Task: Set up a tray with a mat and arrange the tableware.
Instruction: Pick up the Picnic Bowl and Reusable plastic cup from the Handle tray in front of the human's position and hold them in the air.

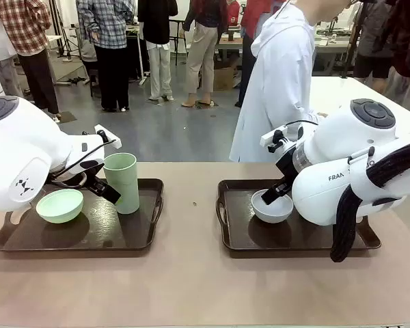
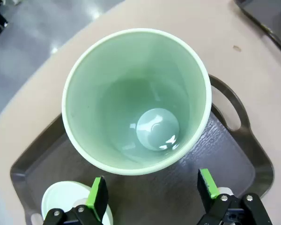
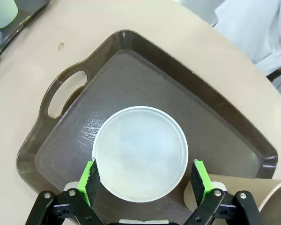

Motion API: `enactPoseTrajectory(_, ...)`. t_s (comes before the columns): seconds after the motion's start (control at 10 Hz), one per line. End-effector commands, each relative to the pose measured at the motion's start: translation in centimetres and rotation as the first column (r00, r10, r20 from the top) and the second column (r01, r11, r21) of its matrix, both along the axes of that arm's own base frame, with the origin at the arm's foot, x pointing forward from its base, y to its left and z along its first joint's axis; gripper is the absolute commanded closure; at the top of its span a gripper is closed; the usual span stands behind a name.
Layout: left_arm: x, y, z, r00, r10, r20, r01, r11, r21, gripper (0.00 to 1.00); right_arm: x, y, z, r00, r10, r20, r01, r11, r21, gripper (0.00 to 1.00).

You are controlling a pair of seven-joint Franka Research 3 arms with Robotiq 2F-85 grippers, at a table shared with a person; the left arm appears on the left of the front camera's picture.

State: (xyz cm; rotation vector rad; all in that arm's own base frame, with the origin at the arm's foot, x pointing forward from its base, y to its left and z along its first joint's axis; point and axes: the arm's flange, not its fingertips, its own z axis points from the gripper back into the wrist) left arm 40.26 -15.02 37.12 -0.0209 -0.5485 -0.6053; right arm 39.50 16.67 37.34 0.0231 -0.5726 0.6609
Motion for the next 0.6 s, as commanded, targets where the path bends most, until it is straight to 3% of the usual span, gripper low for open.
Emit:
enactPoseTrajectory(0.0,0.0,-0.01,0.0,1.0,0.0,0.0,0.0,1.0,0.0,0.0,0.0,0.0,0.0,1.0,0.0,0.0,0.0,1.0,0.0,0.0)
enactPoseTrajectory(0.5,0.0,-0.01,0.0,1.0,0.0,0.0,0.0,1.0,0.0,0.0,0.0,0.0,0.0,1.0,0.0,0.0,0.0,1.0,0.0,0.0)
